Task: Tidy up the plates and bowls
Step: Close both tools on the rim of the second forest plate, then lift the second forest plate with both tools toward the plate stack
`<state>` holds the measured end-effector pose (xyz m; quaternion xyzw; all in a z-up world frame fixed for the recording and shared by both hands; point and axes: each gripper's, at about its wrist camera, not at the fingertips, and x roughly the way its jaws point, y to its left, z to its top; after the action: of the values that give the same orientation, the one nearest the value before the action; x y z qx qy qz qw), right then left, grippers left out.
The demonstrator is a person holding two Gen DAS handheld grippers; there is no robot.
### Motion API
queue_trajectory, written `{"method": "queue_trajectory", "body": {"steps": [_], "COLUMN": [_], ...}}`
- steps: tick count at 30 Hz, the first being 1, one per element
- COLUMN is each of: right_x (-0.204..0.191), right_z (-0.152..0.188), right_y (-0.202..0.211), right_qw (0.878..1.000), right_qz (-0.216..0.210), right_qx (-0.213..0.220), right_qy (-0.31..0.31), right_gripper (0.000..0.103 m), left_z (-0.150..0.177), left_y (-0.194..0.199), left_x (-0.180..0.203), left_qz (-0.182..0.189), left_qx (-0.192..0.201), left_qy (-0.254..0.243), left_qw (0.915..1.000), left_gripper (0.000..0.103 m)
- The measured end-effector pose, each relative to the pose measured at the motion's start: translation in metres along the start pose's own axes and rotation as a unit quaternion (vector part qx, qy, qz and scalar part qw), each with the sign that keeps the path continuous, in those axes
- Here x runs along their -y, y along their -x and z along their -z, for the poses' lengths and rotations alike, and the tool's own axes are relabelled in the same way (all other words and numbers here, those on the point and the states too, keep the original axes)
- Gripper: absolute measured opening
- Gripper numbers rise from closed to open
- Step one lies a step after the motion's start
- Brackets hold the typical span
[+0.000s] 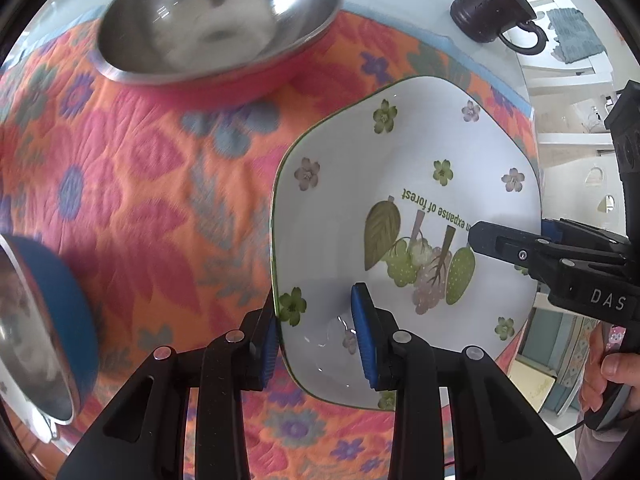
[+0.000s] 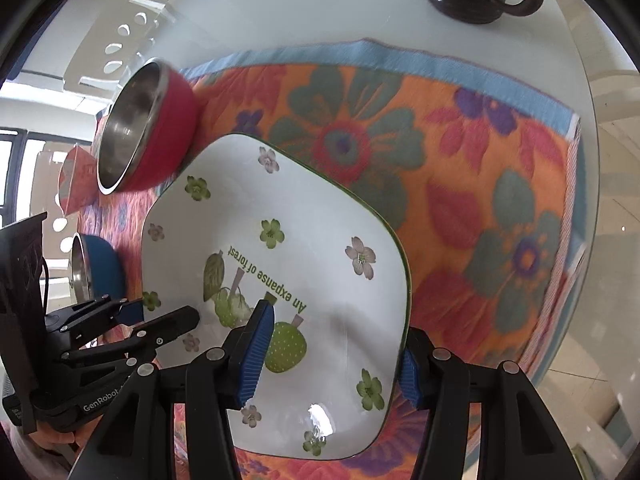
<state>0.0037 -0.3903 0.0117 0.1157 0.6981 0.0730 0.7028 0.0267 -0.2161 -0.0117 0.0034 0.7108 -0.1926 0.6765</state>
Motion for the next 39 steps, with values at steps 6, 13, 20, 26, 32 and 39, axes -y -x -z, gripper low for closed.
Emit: {"method": "queue_trajectory", "body": {"steps": [6, 13, 20, 26, 32, 39], "right_x": [-0.020, -0.042, -0.072, -0.095, -0.124, -0.169], "right_z": [0.021, 0.036, 0.046, 0.055, 0.058, 0.055], "right_y": [-0.004, 0.004, 0.014, 0.029, 0.039, 0.041], "right_qw": [1.000, 1.000, 0.999, 0.999, 0.998, 0.997], "right_qz": [-0.006, -0.011, -0.017, -0.018, -0.018, -0.018], "right_qx": [-0.001, 0.012, 0.028, 0.048, 0.063, 0.071], "right_qy": [0.008, 0.014, 0.020, 0.017, 0.017, 0.032], "right_gripper": [0.055, 0.055, 0.055, 0.055, 0.055, 0.055], "left_z": [0.016, 0.018, 0.037, 0.047, 0.052, 0.061], "left_y": [0.008, 0.012, 0.033, 0.048, 0.073, 0.100], "left_x": [-0.018, -0.013, -0.029, -0.038, -0.061, -0.103], "left_qz": [0.001, 0.012, 0.013, 0.022, 0.038, 0.045], "left_qx": [0.008, 0.024, 0.041, 0.062, 0.082, 0.106], "left_qy": [-0.003, -0.002, 0.004, 0.003, 0.009, 0.024], "left_qw": [1.0000, 0.9996, 0.9990, 0.9978, 0.9959, 0.9931], "left_gripper": [0.030, 0.030, 0.030, 0.030, 0.030, 0.030]}}
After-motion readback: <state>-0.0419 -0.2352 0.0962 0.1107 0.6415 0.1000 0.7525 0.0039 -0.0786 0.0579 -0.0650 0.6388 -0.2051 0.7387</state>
